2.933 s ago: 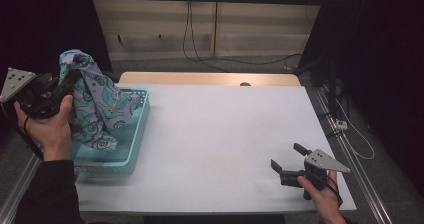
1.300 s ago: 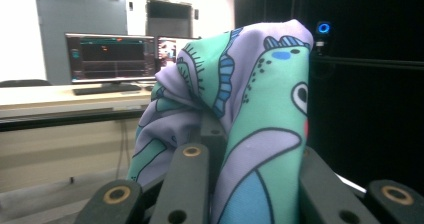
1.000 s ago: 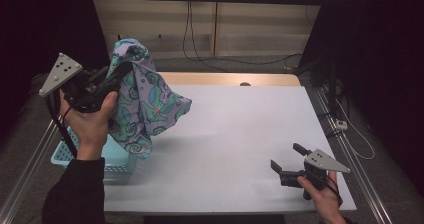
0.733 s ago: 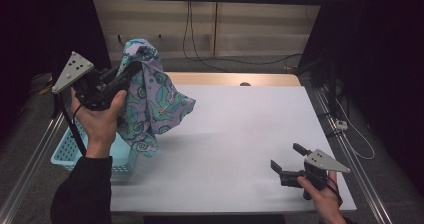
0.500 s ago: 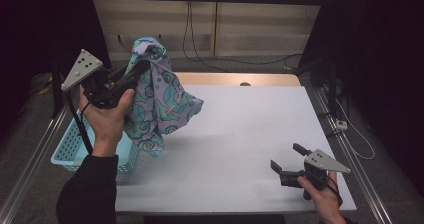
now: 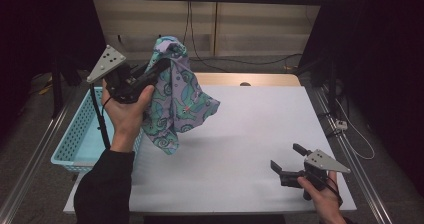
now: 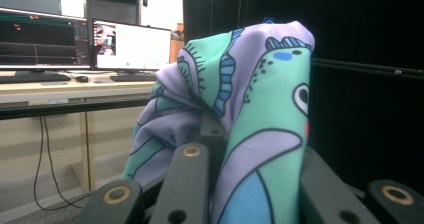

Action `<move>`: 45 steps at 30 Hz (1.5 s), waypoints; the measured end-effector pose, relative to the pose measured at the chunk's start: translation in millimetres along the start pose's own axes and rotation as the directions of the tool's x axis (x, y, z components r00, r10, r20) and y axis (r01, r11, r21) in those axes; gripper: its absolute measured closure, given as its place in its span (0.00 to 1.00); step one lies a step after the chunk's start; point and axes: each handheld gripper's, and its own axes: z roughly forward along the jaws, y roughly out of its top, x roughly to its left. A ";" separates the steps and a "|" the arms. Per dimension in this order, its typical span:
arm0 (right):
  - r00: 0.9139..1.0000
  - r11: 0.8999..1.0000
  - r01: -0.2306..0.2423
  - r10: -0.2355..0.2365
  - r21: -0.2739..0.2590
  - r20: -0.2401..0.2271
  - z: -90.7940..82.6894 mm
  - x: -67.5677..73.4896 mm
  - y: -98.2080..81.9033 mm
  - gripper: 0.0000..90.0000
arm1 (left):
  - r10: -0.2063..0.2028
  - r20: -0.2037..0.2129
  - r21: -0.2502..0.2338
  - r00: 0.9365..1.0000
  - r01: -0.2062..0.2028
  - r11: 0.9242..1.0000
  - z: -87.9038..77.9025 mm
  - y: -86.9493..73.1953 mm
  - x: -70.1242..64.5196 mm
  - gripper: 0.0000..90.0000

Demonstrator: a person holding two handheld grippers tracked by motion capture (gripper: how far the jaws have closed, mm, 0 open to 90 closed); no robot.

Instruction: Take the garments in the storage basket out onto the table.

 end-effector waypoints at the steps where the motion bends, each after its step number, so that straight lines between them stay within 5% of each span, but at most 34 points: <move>1: 1.000 1.000 0.003 -0.003 -0.001 0.002 -0.2 -0.2 0.0 0.01 | -0.008 0.004 0.006 1.000 0.007 1.000 3.1 -1.2 -0.1 0.89; 22: 1.000 1.000 0.008 -0.008 -0.002 -0.006 -0.4 1.1 0.3 0.01 | -0.054 0.084 0.102 0.995 0.045 0.994 51.7 -23.3 -16.4 0.89; 37: 1.000 1.000 0.010 -0.010 -0.002 -0.011 -0.6 1.8 0.3 0.01 | -0.070 0.087 0.228 0.994 0.049 0.972 94.7 -57.8 -29.0 0.89; 45: 1.000 1.000 0.012 -0.012 -0.001 -0.012 -1.2 1.9 0.1 0.01 | -0.065 0.087 0.310 0.994 0.035 0.950 105.3 -79.1 -28.5 0.89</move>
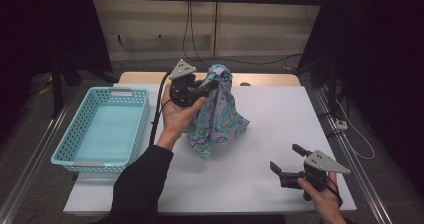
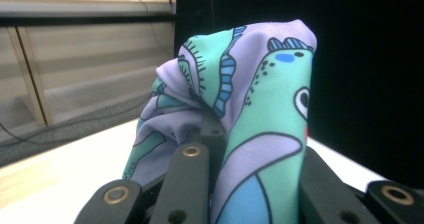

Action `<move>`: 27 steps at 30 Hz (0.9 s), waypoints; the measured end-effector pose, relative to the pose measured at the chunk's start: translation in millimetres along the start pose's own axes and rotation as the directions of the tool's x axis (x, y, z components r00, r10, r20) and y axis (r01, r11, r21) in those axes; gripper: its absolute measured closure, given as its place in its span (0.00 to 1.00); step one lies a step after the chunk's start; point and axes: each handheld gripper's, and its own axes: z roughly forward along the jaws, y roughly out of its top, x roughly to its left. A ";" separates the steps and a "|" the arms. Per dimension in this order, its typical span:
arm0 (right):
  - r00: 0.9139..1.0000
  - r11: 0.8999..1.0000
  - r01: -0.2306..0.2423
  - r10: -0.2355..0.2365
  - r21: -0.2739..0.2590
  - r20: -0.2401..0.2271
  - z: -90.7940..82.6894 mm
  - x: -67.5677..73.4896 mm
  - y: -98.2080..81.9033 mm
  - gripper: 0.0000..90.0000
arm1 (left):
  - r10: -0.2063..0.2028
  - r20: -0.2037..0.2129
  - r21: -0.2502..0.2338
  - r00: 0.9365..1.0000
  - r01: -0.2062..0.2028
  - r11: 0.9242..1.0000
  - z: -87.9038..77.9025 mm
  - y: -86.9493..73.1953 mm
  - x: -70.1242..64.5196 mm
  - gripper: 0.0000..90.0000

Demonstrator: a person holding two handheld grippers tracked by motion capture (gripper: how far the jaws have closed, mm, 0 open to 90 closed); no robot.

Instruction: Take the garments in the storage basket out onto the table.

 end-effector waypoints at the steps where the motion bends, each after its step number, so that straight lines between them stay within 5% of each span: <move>1: 1.000 1.000 0.003 -0.003 -0.001 0.003 -0.2 -0.4 0.0 0.01 | -0.001 0.001 0.009 1.000 0.001 1.000 3.0 -3.2 0.4 0.89; 4: 1.000 1.000 -0.004 0.004 0.000 0.000 -0.3 -0.5 -0.3 0.01 | 0.013 -0.011 0.036 1.000 -0.012 0.999 10.5 -11.9 -0.7 0.89; 14: 1.000 1.000 0.001 -0.001 -0.001 -0.005 0.0 -1.3 -0.9 0.01 | -0.018 0.047 0.151 0.999 0.011 0.988 38.8 -38.2 -2.6 0.89; 22: 1.000 1.000 0.004 -0.004 0.003 -0.007 0.5 1.0 -0.1 0.01 | 0.002 0.062 0.249 0.998 -0.018 0.968 55.7 -58.9 -12.7 0.89; 27: 1.000 1.000 0.006 -0.006 0.003 -0.006 0.6 1.3 -0.2 0.01 | -0.006 0.029 0.328 1.000 -0.004 0.945 67.0 -73.6 -10.2 0.89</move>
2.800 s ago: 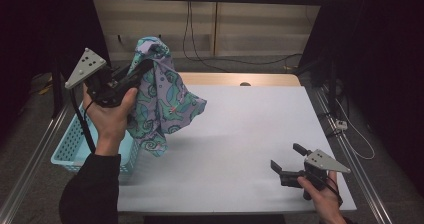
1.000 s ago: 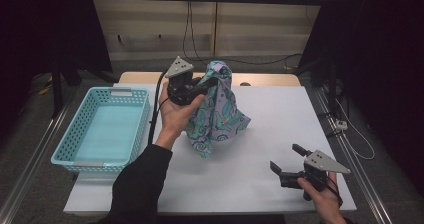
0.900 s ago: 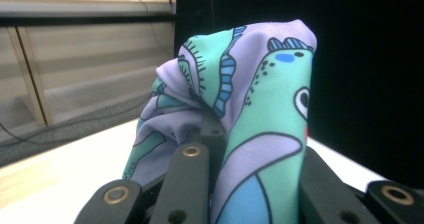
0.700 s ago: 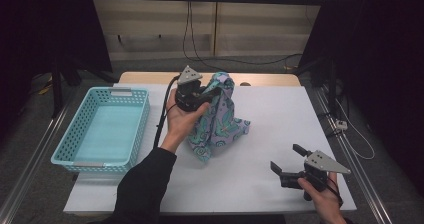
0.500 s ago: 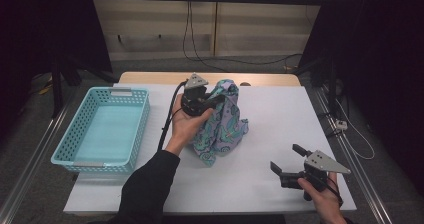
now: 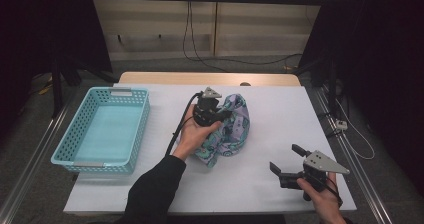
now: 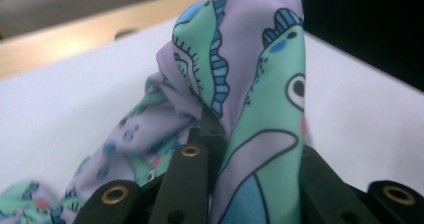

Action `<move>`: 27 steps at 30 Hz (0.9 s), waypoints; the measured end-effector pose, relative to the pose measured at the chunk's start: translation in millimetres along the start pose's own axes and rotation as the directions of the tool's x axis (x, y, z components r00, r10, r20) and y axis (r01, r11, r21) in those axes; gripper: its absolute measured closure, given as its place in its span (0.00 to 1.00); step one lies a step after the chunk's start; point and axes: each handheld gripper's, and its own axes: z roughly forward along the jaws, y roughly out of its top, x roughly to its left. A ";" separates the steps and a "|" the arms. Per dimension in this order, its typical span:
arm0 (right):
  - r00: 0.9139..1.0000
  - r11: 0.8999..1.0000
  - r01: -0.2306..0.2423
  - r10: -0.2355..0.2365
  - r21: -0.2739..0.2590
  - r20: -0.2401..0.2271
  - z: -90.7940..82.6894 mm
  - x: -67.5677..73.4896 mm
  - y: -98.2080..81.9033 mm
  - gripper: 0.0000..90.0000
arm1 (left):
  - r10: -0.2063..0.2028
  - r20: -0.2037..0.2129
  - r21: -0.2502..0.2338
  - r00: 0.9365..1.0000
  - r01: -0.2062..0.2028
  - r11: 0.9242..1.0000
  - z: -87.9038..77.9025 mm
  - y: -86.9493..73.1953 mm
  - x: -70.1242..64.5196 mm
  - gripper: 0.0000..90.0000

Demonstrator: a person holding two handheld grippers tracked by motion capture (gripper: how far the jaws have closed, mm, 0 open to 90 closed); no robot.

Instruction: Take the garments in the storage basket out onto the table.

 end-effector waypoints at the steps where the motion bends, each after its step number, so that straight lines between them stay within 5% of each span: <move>1: 1.000 1.000 0.005 -0.005 -0.001 0.003 0.2 -0.3 0.0 0.01 | -0.001 0.007 0.014 1.000 0.001 1.000 2.7 -2.0 -0.1 0.89; 6: 1.000 1.000 0.000 0.000 0.001 0.000 0.4 -0.1 -0.1 0.01 | 0.003 0.006 0.080 1.000 -0.003 0.997 14.4 -12.6 -0.6 0.88; 15: 1.000 1.000 0.000 0.000 0.006 -0.003 1.2 0.6 -0.4 0.01 | -0.001 0.014 0.199 1.000 -0.002 0.980 33.1 -30.4 2.5 0.88; 27: 1.000 1.000 0.003 -0.003 0.009 -0.002 1.9 1.1 -0.7 0.01 | 0.015 -0.002 0.223 1.000 -0.014 0.975 43.5 -46.2 3.9 0.87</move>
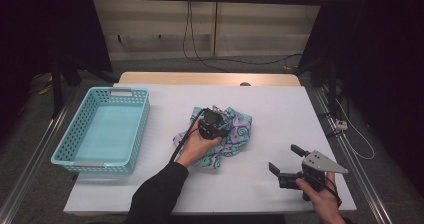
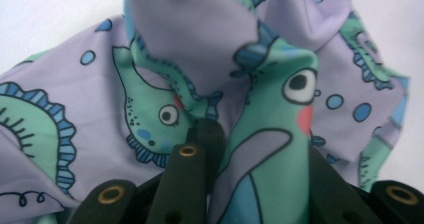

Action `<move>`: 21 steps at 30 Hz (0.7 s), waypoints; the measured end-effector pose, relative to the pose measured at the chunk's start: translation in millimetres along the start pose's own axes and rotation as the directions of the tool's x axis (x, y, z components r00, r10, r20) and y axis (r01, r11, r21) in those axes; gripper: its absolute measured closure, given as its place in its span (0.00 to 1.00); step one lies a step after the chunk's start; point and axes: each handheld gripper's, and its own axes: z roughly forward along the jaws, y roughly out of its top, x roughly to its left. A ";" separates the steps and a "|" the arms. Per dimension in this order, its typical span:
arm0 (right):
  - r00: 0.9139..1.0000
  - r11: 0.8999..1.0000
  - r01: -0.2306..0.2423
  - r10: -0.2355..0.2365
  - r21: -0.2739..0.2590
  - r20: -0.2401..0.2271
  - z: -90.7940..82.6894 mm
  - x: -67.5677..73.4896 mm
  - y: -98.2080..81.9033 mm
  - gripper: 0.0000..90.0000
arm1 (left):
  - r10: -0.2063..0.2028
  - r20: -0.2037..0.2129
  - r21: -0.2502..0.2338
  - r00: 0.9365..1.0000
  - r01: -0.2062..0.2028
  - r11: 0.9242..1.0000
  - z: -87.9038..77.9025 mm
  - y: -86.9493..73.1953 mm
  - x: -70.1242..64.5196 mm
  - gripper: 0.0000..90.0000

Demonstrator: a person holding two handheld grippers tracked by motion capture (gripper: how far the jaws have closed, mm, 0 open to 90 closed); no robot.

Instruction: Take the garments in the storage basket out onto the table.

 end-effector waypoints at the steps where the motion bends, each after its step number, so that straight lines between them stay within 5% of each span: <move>1: 1.000 1.000 0.000 0.000 0.001 0.000 0.1 -0.1 -0.1 0.01 | 0.010 0.006 0.000 1.000 -0.010 1.000 0.7 -0.6 0.6 0.87; 7: 1.000 1.000 0.001 -0.001 0.004 0.000 0.8 0.0 -0.1 0.01 | 0.038 -0.031 -0.027 0.999 -0.039 0.999 2.7 -3.9 -3.0 0.83; 12: 1.000 1.000 0.001 -0.001 0.002 0.001 0.2 -0.3 -0.2 0.01 | 0.030 -0.053 -0.032 0.998 -0.031 0.999 -3.9 -8.3 -0.7 0.67; 15: 1.000 1.000 0.001 -0.001 0.004 0.002 0.3 -0.7 -0.3 0.01 | 0.012 -0.036 -0.043 0.999 -0.013 0.999 -7.1 -10.8 1.7 0.66; 21: 1.000 1.000 -0.008 0.008 -0.002 0.006 -0.7 -1.0 0.3 0.01 | 0.011 -0.071 -0.075 0.997 -0.016 0.997 -12.6 -13.1 0.1 0.41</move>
